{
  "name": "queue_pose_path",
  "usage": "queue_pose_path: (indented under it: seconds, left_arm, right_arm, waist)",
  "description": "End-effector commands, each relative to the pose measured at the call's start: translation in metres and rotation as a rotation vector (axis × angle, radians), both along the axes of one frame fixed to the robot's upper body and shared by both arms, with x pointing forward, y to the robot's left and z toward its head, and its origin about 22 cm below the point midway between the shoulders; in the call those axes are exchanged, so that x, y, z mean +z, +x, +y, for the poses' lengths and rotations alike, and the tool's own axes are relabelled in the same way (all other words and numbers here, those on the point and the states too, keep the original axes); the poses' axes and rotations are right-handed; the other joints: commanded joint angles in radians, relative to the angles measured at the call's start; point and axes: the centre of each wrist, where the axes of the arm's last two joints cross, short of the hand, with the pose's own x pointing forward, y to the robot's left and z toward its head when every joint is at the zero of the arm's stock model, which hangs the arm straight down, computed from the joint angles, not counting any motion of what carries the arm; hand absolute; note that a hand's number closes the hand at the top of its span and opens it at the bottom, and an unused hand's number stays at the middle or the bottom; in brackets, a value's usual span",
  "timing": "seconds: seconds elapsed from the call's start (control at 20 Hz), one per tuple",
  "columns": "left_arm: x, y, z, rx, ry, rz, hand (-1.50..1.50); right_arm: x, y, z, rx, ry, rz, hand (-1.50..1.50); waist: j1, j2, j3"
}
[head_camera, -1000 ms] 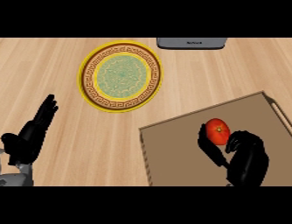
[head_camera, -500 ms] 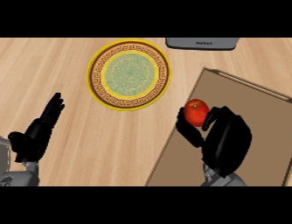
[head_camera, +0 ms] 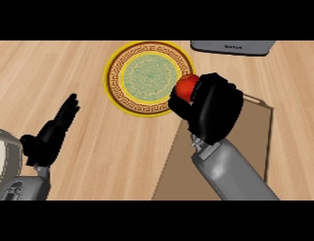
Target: Pick the tomato from the tray and place it in the plate
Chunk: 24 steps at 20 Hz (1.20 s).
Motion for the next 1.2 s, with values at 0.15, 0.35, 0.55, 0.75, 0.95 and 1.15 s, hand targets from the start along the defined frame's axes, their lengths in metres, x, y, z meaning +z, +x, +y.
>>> queue_pose_path:
  seconds: [0.15,0.35,0.55,0.75,0.95,1.15]
  left_arm:
    - [0.011,0.013,-0.004,-0.024,-0.004,-0.019,0.00]
    - [0.010,0.013,-0.014,-0.035,-0.013,-0.024,0.00]
    - [0.011,0.018,-0.013,-0.032,-0.007,-0.024,0.00]
    - [0.011,0.016,-0.014,-0.043,0.005,-0.036,0.00]
    - [0.005,0.015,-0.007,-0.005,-0.003,-0.005,0.00]
    - [0.002,0.012,-0.007,0.004,-0.004,-0.007,0.00]
  right_arm:
    - [0.028,0.046,0.022,-0.200,0.110,0.088,1.50]
    - [0.037,0.063,0.004,-0.255,0.255,-0.014,-1.50]
    - [0.038,0.082,-0.005,-0.302,0.299,0.036,-1.50]
    - [0.033,0.089,-0.012,-0.313,0.373,-0.012,-1.50]
    - [0.036,0.087,-0.016,-0.278,0.416,-0.187,-1.50]
    - [0.051,0.086,-0.026,-0.259,0.510,-0.336,-1.50]
  waist:
    - [0.033,0.012,0.002]
    - [0.021,0.014,0.005]
    - [0.031,0.023,0.004]
    - [0.038,0.017,0.005]
    - [0.011,0.010,0.005]
    - [0.000,0.002,0.006]
